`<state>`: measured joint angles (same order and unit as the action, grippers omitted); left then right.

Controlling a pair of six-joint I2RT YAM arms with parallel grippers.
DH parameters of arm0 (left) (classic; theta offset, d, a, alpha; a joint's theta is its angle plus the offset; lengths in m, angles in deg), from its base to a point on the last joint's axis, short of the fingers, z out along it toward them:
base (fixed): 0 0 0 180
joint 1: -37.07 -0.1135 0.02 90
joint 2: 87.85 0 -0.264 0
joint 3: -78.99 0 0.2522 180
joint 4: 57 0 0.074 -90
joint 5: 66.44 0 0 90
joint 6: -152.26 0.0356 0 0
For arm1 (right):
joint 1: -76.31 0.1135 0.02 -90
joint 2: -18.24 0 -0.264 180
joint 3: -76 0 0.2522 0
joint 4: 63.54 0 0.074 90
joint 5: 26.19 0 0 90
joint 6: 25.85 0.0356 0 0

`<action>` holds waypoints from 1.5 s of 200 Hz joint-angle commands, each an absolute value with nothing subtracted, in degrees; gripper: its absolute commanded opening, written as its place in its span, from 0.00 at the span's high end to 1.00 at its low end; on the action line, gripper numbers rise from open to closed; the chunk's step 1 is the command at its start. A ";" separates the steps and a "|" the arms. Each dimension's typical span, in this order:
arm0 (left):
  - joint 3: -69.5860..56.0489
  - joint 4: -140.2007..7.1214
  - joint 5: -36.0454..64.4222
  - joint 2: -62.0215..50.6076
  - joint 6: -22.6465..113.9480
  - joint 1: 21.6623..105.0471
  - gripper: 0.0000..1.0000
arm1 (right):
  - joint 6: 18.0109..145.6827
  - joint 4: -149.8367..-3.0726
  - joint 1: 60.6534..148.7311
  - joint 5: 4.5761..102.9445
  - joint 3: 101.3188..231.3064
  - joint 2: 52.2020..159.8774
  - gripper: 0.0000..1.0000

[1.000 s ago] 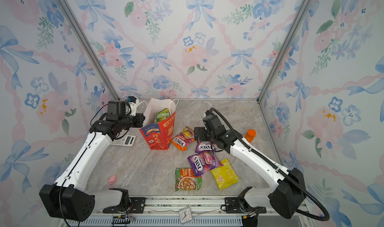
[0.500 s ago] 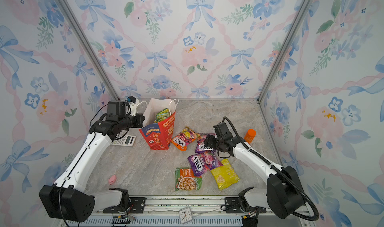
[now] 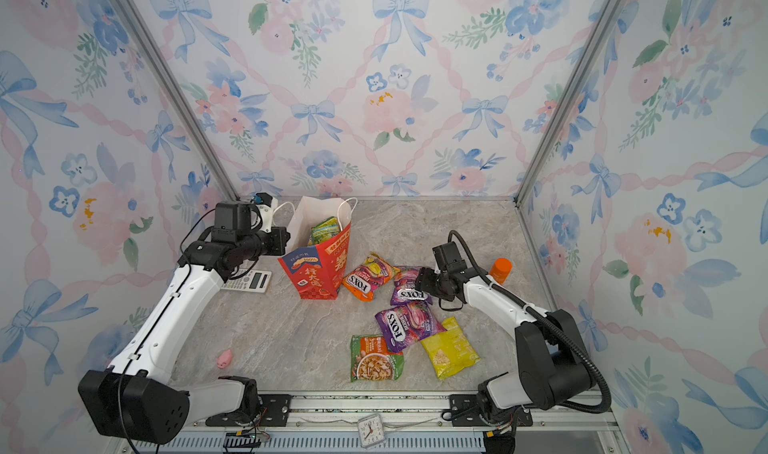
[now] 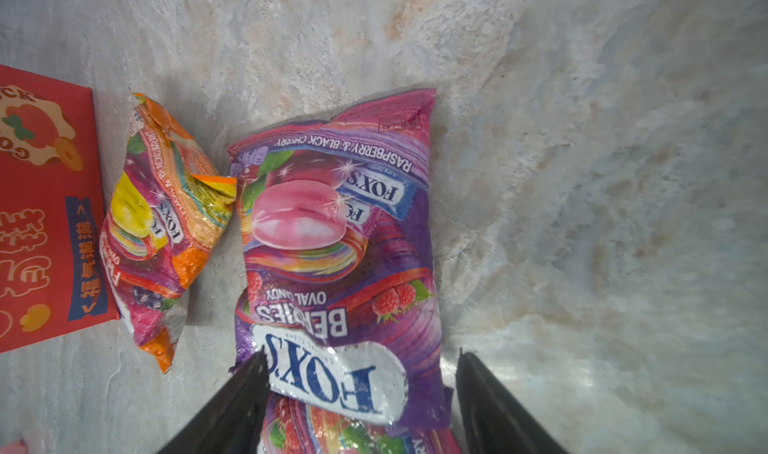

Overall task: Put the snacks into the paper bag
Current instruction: 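Lower the right gripper and close it on the purple FOX'S berries packet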

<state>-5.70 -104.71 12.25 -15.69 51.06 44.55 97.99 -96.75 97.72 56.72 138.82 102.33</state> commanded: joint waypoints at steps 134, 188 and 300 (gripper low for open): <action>-4.49 -105.91 13.27 -16.45 50.73 44.65 1.00 | 90.93 -100.89 102.75 63.66 147.89 114.78 0.48; -4.55 -105.87 13.52 -16.35 50.79 44.62 1.00 | 90.60 -101.10 103.52 65.20 148.64 117.09 0.63; -4.55 -105.92 13.66 -16.28 50.83 44.60 1.00 | 88.76 -103.30 103.68 66.48 151.29 115.12 1.00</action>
<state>-5.53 -104.30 12.90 -15.69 51.08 44.55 89.56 -99.89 103.05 64.74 149.75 115.93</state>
